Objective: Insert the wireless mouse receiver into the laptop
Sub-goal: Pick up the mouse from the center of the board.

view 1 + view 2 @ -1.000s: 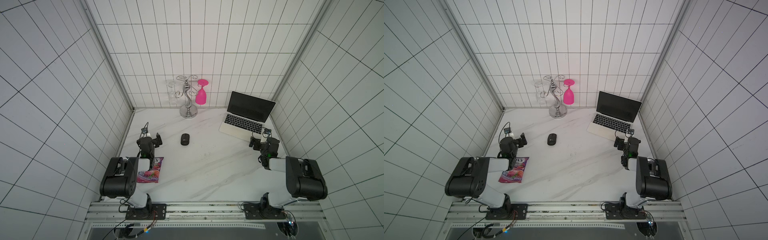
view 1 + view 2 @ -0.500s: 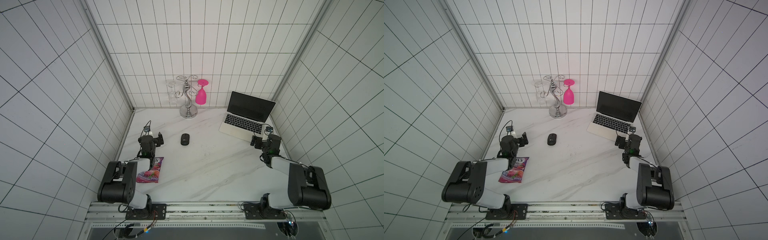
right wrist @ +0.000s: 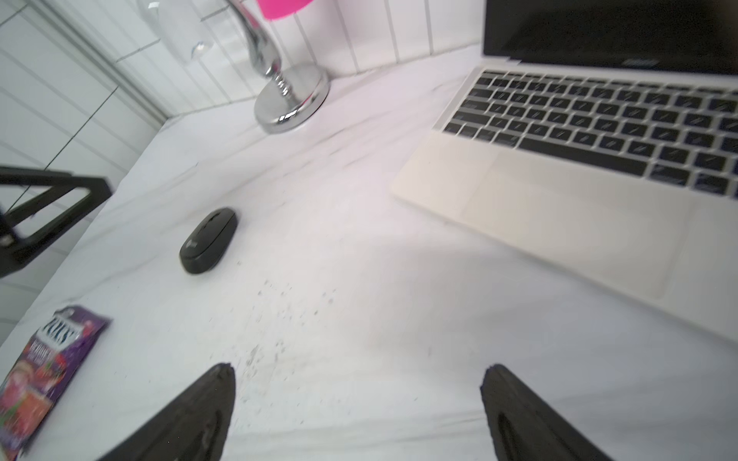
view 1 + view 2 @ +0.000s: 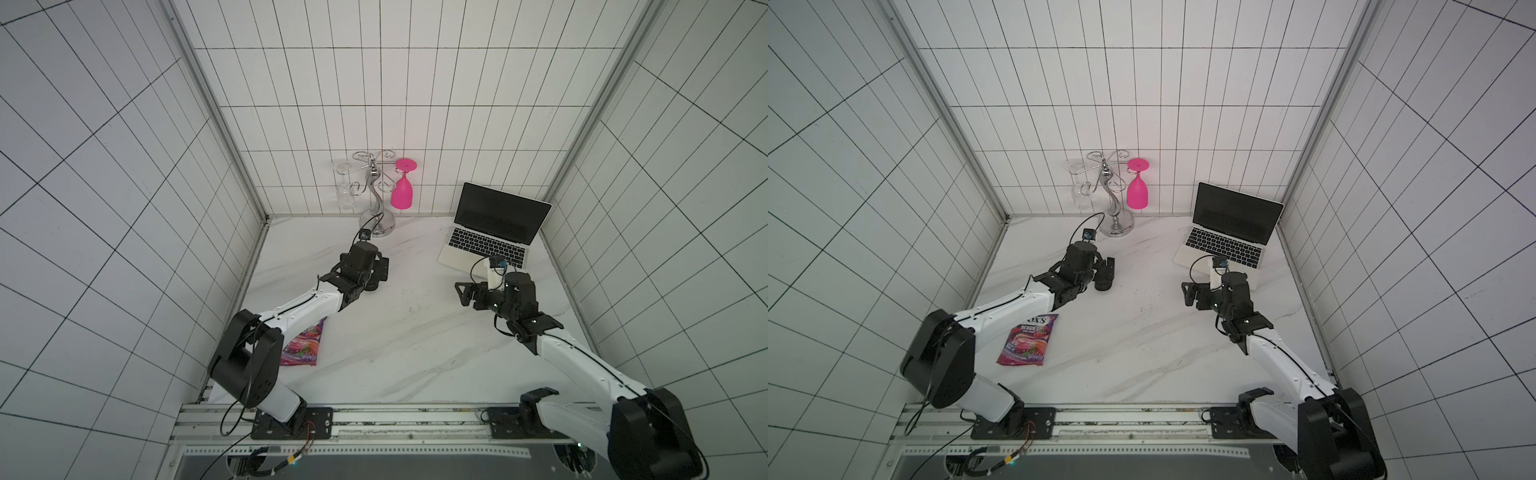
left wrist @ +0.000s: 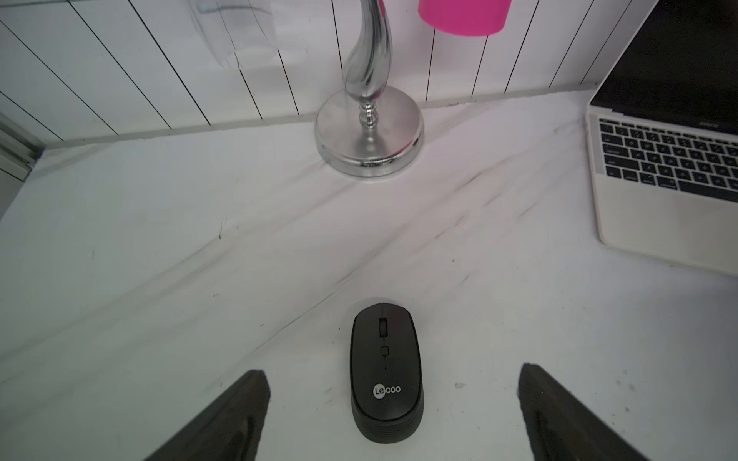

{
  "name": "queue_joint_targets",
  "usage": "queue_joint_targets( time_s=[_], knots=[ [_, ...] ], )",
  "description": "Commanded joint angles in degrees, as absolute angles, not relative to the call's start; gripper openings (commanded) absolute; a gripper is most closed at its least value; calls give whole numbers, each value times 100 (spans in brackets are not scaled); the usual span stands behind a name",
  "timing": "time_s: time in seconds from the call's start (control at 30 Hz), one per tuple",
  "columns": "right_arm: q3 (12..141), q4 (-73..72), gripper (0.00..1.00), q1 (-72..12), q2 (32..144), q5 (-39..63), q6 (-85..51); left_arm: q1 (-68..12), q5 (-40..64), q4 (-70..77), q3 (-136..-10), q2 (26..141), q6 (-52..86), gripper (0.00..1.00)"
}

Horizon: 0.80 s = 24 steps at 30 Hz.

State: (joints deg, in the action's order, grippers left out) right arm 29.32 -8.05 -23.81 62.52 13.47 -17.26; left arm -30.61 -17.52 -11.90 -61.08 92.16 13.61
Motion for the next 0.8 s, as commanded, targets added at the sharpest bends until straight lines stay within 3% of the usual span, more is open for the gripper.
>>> queue_joint_targets(
  time_s=[0.0, 0.4, 0.6, 0.77],
  knots=[
    [2794, -845, 99, -2887, 6355, 1461, -1804, -2865, -1349, -2260, -6756, 9821, 1634, 98],
    [2882, -1197, 99, -3418, 7030, 1439, -1417, -2341, -365, -3040, -8402, 11673, 1709, 98],
    [2892, -1397, 99, -3426, 7328, 1535, -1441, -2408, -440, -3367, -8778, 12131, 1571, 98],
    [2849, -1554, 100, -3428, 7546, 1554, -1467, -2589, -1076, -3768, -9035, 12395, 1458, 88]
  ],
)
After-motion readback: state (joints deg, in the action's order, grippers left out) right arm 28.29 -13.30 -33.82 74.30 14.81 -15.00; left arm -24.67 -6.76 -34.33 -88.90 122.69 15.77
